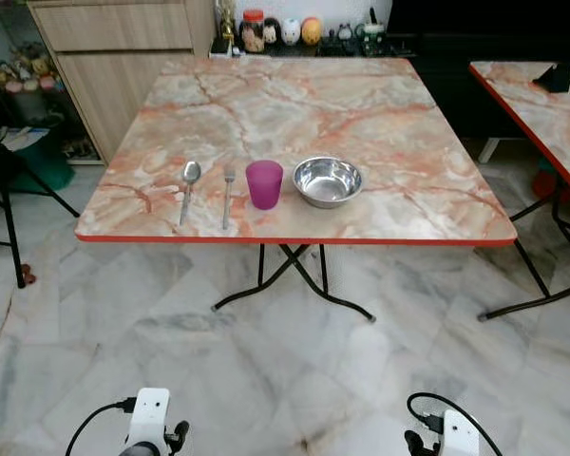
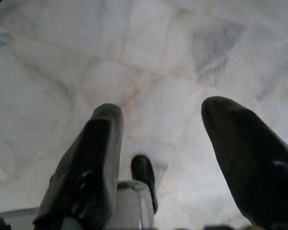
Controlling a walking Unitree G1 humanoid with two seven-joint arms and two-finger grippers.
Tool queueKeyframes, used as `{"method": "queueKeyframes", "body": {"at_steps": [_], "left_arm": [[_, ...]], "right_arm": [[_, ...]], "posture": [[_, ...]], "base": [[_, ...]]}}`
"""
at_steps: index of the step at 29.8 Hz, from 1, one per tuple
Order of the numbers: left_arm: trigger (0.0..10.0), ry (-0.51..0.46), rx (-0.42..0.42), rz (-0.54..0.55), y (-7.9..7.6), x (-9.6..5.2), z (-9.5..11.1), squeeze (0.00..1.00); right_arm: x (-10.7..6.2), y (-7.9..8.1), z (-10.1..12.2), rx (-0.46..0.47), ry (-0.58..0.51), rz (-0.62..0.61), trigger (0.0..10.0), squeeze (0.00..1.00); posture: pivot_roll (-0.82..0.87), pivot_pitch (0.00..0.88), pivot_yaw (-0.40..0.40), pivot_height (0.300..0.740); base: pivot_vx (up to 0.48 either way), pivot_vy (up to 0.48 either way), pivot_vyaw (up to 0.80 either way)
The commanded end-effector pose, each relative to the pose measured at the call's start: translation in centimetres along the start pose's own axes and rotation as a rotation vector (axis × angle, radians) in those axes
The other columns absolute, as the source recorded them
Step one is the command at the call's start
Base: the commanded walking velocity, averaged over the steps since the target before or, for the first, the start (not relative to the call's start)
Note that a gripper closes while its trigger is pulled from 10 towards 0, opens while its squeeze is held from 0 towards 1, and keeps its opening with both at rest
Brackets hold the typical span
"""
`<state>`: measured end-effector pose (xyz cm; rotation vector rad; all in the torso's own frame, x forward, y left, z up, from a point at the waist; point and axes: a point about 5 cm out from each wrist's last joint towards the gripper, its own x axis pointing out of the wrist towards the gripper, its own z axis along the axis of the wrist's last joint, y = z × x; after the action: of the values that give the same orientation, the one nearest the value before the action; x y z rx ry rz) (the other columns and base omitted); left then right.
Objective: Setting the table
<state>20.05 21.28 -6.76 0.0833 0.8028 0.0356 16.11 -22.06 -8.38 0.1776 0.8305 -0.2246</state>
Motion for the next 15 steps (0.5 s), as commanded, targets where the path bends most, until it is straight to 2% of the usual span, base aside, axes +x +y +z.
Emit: {"method": "queueKeyframes", "body": {"at_steps": [1, 9, 15], "left_arm": [[10.0, -0.011, 0.019, -0.003, 0.01, 0.05, 0.29, 0.00], [10.0, -0.029, 0.013, -0.005, -0.19, 0.19, 0.81, 0.00], [10.0, -0.049, 0.004, 0.001, -0.23, 0.21, 1.06, 0.00]], "right_arm": [[0.02, -0.08, 0.14, 0.003, -0.008, -0.004, 10.0, 0.00], [0.05, -0.21, 0.27, 0.012, -0.010, -0.013, 10.0, 0.00], [0.23, -0.02, 1.03, 0.012, -0.043, -0.010, 10.0, 0.00]], "posture": [[0.01, 0.023, -0.010, 0.740], [0.01, 0.031, -0.016, 0.740], [0.01, 0.040, -0.017, 0.740]], "base": [[0.319, 0.000, 0.00], [0.318, 0.000, 0.00], [0.000, 0.000, 0.00]]}}
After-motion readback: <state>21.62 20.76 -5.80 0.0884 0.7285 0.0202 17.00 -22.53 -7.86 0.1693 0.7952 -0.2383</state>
